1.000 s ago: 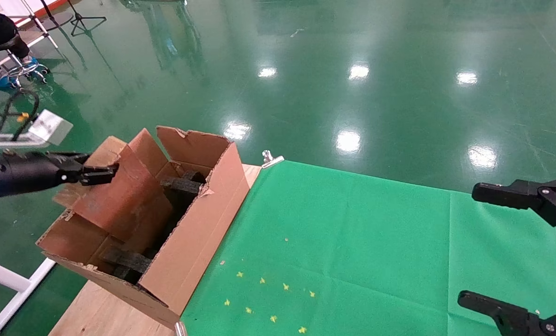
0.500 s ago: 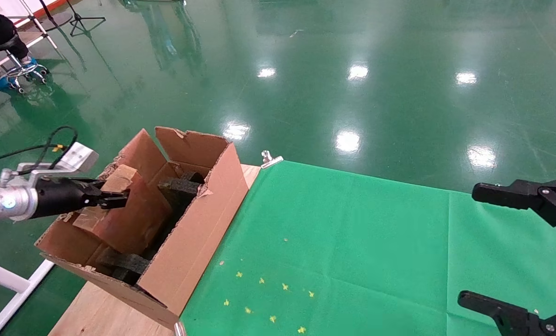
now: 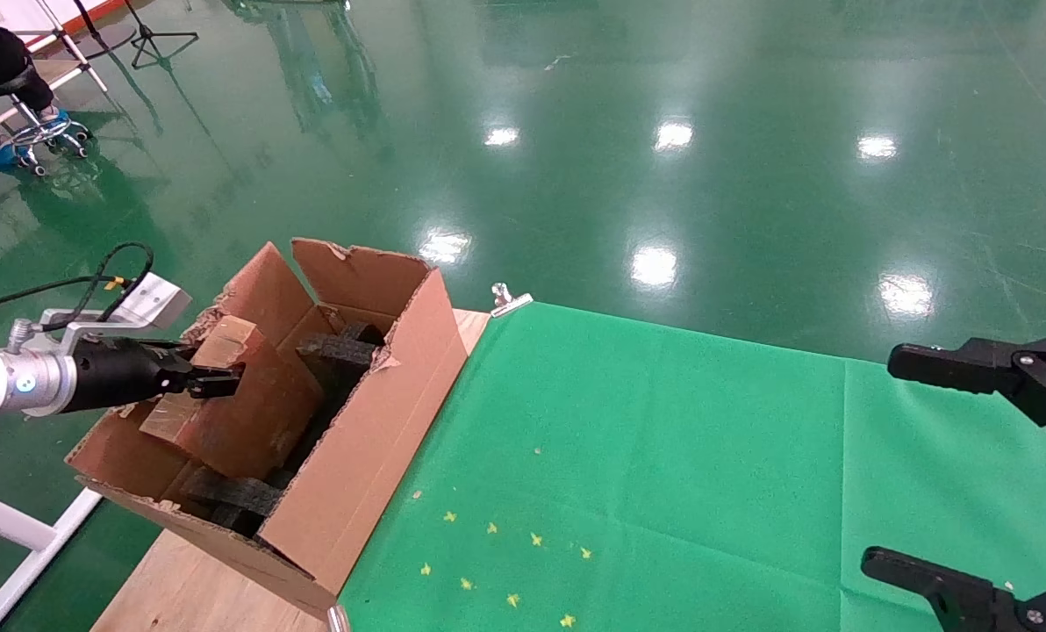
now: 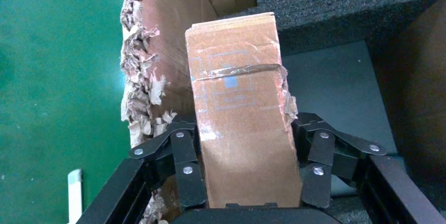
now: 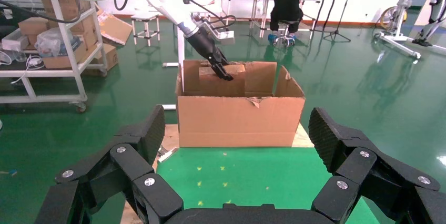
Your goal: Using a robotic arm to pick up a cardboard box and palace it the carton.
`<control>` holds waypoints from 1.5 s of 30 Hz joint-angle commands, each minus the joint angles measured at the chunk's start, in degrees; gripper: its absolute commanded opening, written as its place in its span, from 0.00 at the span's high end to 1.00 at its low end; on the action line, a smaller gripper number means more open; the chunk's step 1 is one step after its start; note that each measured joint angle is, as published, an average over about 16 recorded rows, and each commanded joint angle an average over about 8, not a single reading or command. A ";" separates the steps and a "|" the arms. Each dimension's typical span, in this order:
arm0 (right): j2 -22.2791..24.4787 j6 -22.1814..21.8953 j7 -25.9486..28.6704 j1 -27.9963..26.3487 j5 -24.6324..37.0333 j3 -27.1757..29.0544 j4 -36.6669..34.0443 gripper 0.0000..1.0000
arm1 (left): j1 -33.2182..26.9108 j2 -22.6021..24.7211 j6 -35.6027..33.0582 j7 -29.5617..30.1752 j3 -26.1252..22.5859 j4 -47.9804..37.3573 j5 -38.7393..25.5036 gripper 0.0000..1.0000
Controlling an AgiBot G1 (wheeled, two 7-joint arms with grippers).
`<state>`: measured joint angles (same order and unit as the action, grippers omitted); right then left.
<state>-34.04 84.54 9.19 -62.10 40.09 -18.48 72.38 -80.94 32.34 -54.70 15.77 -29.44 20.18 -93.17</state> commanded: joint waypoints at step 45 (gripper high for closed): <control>0.01 -0.02 -0.02 -0.01 -0.03 -0.02 -0.03 0.00 | 1.42 -0.29 -13.17 -1.49 3.22 21.35 9.56 0.00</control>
<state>-34.02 84.53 9.17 -62.11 40.07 -18.49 72.34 -79.27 32.12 -68.10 14.23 -26.06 42.00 -82.99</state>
